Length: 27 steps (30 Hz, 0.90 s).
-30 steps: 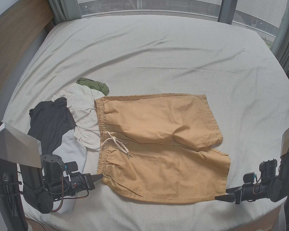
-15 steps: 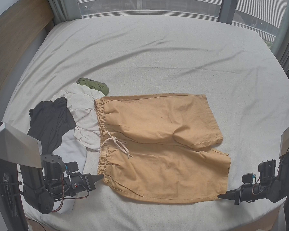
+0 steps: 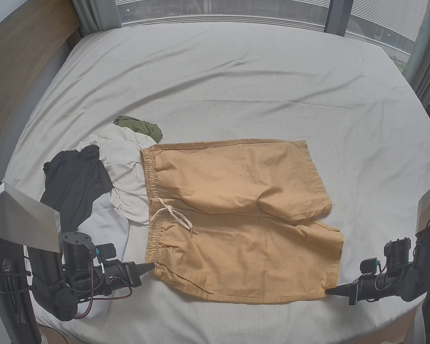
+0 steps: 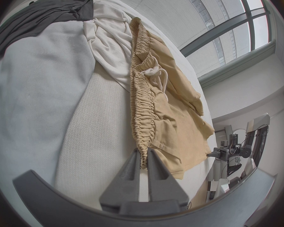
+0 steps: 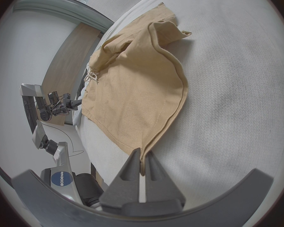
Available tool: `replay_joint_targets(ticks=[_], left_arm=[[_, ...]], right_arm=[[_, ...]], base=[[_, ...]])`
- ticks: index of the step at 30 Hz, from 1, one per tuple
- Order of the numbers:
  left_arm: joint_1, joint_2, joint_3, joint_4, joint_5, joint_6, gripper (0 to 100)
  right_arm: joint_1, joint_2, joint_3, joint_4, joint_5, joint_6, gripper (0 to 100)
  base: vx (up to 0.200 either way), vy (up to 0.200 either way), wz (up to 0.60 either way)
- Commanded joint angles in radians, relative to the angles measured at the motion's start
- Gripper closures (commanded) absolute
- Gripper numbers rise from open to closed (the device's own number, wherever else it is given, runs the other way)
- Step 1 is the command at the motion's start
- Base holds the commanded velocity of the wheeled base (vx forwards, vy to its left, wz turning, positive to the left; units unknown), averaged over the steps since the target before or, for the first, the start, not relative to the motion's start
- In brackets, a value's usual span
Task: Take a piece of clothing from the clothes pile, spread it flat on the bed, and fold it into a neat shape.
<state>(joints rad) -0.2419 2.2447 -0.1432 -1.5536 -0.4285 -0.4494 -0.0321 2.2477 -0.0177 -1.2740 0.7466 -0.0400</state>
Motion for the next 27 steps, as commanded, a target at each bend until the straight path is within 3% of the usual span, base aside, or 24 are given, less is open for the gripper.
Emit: replay_joint_targets(ticks=[1, 12, 27], left_arm=[[0.007, -0.027, 0.036, 0.000, -0.033, -0.003, 100], [0.030, 0.010, 0.059, 0.000, -0.047, 0.008, 100], [0.049, 0.024, 0.114, 0.006, -0.092, 0.011, 100]], right_arm=[[0.015, -0.034, 0.018, 0.042, 0.000, -0.004, 100], [0.047, -0.108, 0.018, 0.219, -0.001, -0.018, 100], [0.043, -0.108, 0.018, 0.262, -0.003, -0.038, 100]], base=[[0.000, 0.000, 0.00], [0.000, 0.000, 0.00], [0.000, 0.000, 0.00]])
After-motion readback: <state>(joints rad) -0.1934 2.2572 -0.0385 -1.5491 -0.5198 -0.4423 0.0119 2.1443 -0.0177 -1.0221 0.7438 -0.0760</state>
